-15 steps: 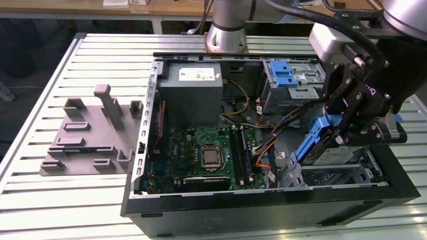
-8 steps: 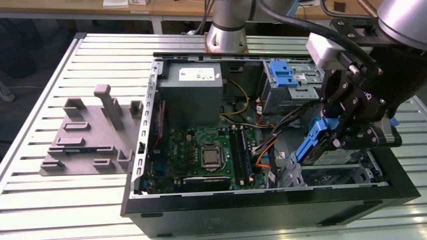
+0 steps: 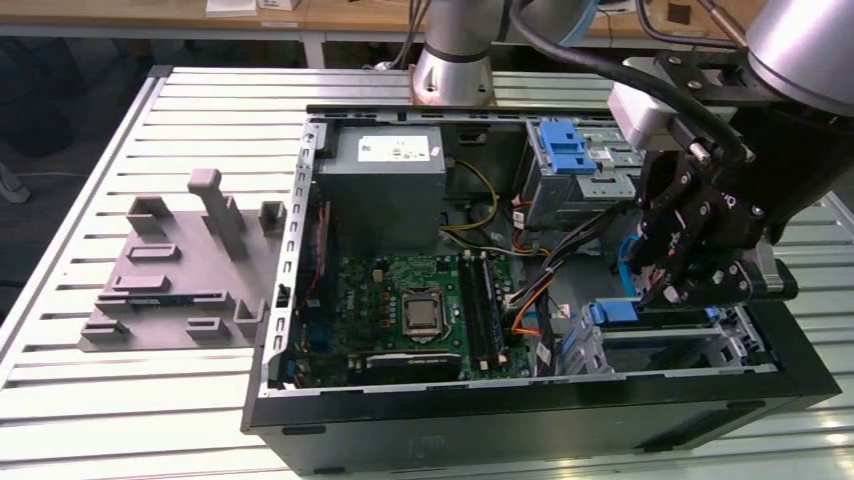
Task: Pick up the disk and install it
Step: 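Insert the disk into the insertion slot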
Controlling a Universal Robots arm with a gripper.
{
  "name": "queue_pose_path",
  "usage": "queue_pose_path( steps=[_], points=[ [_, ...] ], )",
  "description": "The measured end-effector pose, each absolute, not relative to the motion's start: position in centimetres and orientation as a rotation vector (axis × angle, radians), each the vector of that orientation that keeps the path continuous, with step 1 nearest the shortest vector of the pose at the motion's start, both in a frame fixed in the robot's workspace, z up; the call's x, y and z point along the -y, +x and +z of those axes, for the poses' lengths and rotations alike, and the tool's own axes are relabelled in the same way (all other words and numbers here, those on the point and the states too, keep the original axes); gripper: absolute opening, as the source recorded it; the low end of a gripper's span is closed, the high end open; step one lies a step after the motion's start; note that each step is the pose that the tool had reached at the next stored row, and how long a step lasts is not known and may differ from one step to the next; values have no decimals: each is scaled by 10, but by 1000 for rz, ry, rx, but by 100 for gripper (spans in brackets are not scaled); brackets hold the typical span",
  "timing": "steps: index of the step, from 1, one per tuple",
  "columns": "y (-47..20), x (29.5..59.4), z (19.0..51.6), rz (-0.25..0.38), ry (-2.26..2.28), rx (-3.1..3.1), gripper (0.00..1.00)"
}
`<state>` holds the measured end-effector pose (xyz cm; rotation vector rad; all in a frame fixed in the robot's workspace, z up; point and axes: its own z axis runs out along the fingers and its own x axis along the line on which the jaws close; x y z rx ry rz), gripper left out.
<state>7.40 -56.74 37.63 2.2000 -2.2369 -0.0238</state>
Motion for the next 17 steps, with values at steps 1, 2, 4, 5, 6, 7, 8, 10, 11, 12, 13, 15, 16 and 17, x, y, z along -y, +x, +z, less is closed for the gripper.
queue_pose_path(
  steps=[1, 2, 4, 5, 6, 7, 8, 10, 11, 12, 13, 15, 16, 17],
  points=[
    [74, 567, 376, -24, 2200, 2237, 42],
    [74, 567, 376, -24, 2200, 2237, 42],
    [74, 567, 375, -24, 2200, 2237, 30],
    [74, 567, 375, -24, 2200, 2237, 30],
    [74, 567, 374, -24, 2200, 2237, 24],
    [74, 567, 374, -24, 2200, 2237, 18],
    [74, 567, 373, -24, 2200, 2237, 18],
    [74, 567, 372, -24, 2200, 2237, 11],
    [74, 567, 371, -24, 2200, 2237, 11],
    [74, 567, 370, -24, 2200, 2237, 11],
    [74, 567, 369, -24, 2200, 2237, 11],
    [74, 567, 368, -23, 2200, 2237, 11],
    [74, 567, 368, -23, 2200, 2237, 11],
    [74, 567, 367, -23, 2200, 2237, 11]
  ],
)
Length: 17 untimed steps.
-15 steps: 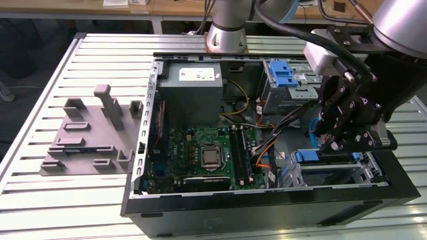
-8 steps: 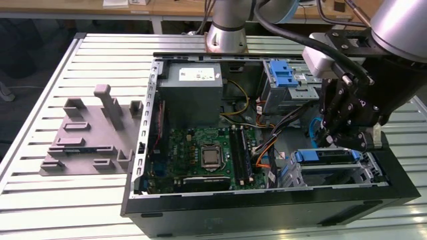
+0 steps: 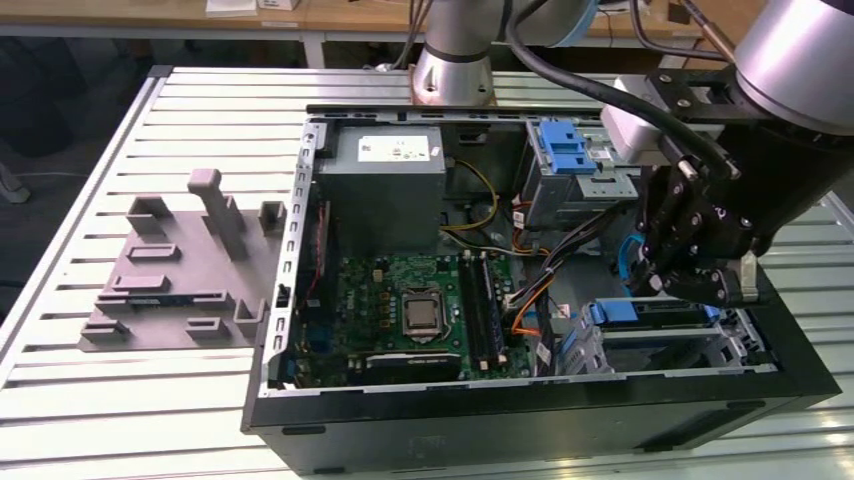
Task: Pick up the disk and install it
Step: 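Insert the disk into the insertion slot, then insert the first disk wire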
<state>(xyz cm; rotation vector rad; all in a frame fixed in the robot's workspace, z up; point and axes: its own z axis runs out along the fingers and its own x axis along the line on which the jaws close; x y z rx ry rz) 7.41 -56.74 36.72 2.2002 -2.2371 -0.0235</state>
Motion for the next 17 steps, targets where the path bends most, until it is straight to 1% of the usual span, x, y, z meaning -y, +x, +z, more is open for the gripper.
queue_pose_path(
  steps=[17],
  points=[
    [90, 567, 363, -23, 2200, 2237, 11]
  ],
)
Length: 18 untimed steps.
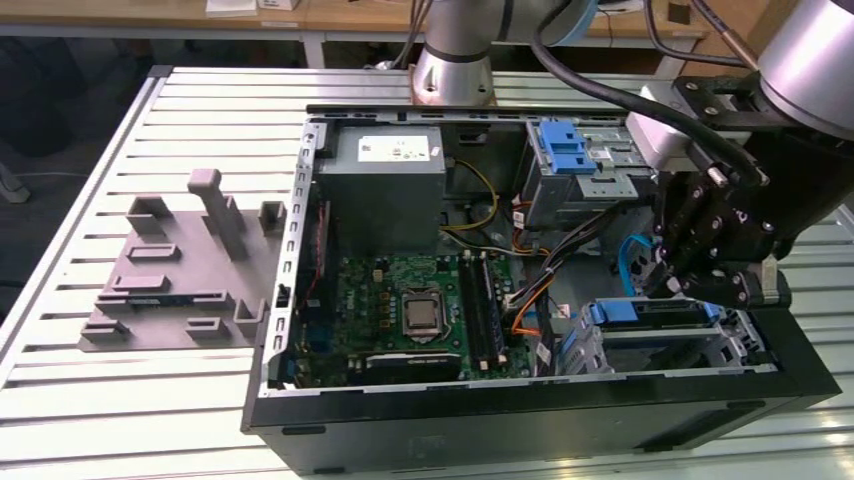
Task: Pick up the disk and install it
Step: 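Insert the first disk wire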
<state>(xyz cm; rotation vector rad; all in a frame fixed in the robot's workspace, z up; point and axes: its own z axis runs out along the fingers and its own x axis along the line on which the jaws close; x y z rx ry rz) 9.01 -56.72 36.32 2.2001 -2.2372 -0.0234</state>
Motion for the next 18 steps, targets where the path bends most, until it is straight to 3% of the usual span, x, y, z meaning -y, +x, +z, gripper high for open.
queue_pose_path(
  steps=[18],
  points=[
    [109, 567, 363, -23, 2200, 2237, 11]
  ],
)
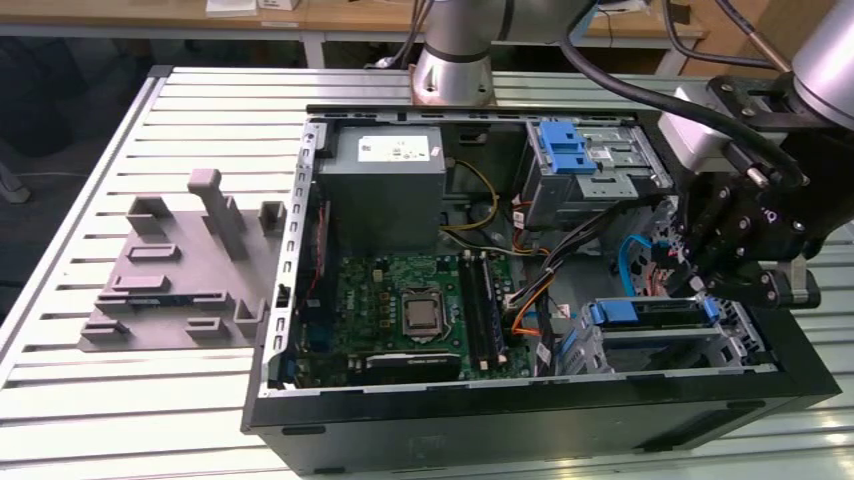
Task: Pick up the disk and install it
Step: 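Insert the first disk wire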
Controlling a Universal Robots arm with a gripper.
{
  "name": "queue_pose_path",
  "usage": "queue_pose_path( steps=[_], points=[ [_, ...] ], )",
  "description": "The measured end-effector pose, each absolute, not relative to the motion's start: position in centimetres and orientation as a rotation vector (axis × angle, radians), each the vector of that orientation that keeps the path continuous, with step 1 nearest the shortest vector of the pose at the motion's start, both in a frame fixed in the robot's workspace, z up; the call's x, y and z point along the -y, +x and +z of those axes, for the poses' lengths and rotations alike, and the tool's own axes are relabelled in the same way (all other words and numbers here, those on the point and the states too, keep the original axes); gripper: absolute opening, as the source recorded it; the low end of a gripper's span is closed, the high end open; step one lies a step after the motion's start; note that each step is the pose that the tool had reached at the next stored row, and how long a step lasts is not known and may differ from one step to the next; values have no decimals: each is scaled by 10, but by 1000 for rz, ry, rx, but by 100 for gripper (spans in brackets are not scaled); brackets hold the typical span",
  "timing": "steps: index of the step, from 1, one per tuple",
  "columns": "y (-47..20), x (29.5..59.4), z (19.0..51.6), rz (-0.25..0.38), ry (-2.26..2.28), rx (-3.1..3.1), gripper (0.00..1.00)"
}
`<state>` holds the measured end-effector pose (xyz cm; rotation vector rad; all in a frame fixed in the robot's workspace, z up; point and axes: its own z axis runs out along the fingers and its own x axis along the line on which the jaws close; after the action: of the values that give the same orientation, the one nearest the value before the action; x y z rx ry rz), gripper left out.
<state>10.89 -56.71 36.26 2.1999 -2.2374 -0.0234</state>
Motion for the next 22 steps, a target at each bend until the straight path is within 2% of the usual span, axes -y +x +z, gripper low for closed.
queue_pose_path(
  steps=[22],
  points=[
    [132, 563, 365, -25, 2199, 2237, 11]
  ],
)
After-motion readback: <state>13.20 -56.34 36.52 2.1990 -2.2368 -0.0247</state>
